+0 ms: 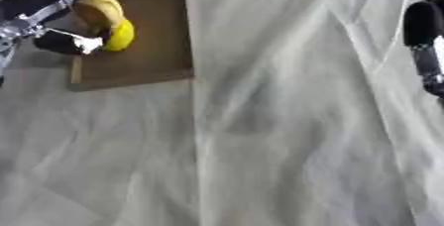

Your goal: Pick up objects on the table and place them in the box.

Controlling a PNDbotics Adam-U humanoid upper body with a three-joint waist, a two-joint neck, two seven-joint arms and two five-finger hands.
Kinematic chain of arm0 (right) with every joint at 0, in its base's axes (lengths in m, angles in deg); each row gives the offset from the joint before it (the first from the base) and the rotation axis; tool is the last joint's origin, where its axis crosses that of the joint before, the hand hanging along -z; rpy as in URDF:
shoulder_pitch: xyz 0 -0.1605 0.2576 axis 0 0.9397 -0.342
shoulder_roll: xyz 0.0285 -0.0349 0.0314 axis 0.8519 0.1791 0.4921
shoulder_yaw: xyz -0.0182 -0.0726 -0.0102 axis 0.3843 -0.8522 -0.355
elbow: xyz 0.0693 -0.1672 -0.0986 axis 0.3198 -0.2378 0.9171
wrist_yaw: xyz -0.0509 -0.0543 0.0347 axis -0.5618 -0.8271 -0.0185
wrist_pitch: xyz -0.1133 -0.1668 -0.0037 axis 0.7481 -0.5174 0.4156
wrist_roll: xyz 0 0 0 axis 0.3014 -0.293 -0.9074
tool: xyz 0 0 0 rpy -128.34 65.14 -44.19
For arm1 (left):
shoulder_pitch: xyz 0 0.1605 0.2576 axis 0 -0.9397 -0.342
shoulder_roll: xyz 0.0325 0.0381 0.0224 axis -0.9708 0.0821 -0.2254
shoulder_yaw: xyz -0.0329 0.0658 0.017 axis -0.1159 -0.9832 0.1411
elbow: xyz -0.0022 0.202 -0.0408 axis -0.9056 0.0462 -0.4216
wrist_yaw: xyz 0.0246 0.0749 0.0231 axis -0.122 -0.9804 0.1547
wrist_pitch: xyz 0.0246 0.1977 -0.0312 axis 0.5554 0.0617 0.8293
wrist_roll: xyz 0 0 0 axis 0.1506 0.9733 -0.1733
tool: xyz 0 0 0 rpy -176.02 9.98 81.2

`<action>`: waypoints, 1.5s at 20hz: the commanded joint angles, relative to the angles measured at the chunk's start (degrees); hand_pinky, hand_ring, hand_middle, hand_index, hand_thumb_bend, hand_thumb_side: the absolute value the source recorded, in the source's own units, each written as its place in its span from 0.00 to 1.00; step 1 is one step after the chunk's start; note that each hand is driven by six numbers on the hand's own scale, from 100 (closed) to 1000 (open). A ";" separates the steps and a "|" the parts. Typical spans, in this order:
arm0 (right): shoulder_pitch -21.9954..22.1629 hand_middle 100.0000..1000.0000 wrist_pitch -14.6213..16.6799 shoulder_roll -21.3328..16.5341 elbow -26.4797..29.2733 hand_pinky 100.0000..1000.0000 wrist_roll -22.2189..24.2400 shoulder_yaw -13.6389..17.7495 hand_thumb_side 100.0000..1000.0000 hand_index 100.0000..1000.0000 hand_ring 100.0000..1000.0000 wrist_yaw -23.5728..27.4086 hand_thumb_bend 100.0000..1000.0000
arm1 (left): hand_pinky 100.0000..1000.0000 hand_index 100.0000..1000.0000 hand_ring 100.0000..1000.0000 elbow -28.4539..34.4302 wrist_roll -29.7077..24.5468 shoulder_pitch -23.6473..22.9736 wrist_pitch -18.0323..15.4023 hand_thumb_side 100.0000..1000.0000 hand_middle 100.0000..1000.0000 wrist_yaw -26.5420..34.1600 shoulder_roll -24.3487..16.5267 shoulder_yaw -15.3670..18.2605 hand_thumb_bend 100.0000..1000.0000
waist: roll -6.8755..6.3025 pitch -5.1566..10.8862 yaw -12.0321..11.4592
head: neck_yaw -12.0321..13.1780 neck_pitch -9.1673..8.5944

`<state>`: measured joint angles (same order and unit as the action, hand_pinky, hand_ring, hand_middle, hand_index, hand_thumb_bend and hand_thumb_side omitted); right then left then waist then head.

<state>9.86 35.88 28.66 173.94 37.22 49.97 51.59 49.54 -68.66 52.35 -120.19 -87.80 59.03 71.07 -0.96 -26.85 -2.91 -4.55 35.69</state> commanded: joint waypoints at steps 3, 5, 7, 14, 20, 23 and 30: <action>-0.21 0.60 -0.50 -0.81 0.95 0.94 0.11 0.47 0.47 0.87 0.87 -0.08 0.00 | 0.97 0.99 1.00 0.65 2.33 0.85 -0.74 0.61 0.89 -6.24 -1.42 0.38 0.56 | -0.10 1.25 -0.15 | -0.11 -0.07; -0.08 0.60 -0.60 -0.81 0.95 0.94 0.16 0.44 0.47 0.87 0.87 -0.14 0.00 | 0.99 0.99 1.00 1.12 2.83 0.79 -0.31 0.67 0.91 -7.79 -1.52 0.69 0.56 | -0.15 1.33 -0.25 | -0.17 0.09; 0.01 0.59 -0.66 -0.83 0.95 0.95 0.19 0.38 0.47 0.87 0.87 -0.16 0.00 | 1.00 1.00 1.00 1.55 3.24 0.85 0.77 0.70 0.92 -8.04 -1.45 1.13 0.56 | -0.17 1.42 -0.30 | -0.19 0.21; 0.43 0.59 -1.04 -0.93 0.95 0.95 0.62 0.07 0.47 0.86 0.87 -0.42 0.00 | 1.00 1.00 1.00 5.39 5.19 1.07 2.01 0.69 0.92 -4.33 -1.71 1.14 0.51 | -0.38 1.75 -0.36 | -0.37 0.39; 0.42 0.59 -1.33 -1.16 0.95 0.95 0.57 -0.09 0.47 0.86 0.87 -0.21 0.00 | 0.99 1.00 1.00 12.27 5.01 1.88 2.30 0.64 0.91 1.95 -2.59 1.06 0.53 | -0.70 2.20 -0.65 | -0.59 0.56; 0.42 0.59 -1.42 -1.29 0.95 0.95 0.60 -0.14 0.47 0.86 0.87 -0.07 0.00 | 0.99 1.00 1.00 14.52 4.65 1.93 2.81 0.62 0.90 4.10 -3.03 0.95 0.54 | -0.82 2.40 -0.75 | -0.76 0.50; 0.57 0.59 -1.60 -1.38 0.95 0.95 0.55 -0.11 0.47 0.86 0.87 0.03 0.00 | 0.97 0.98 1.00 19.69 4.33 1.38 3.21 0.58 0.88 8.61 -3.75 0.32 0.53 | -0.87 2.63 -0.91 | -1.06 0.62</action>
<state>10.76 34.48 28.77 173.94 37.85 49.58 51.45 67.30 -64.36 52.85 -117.23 -80.28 57.20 71.32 -1.98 -26.03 -3.78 -5.43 36.22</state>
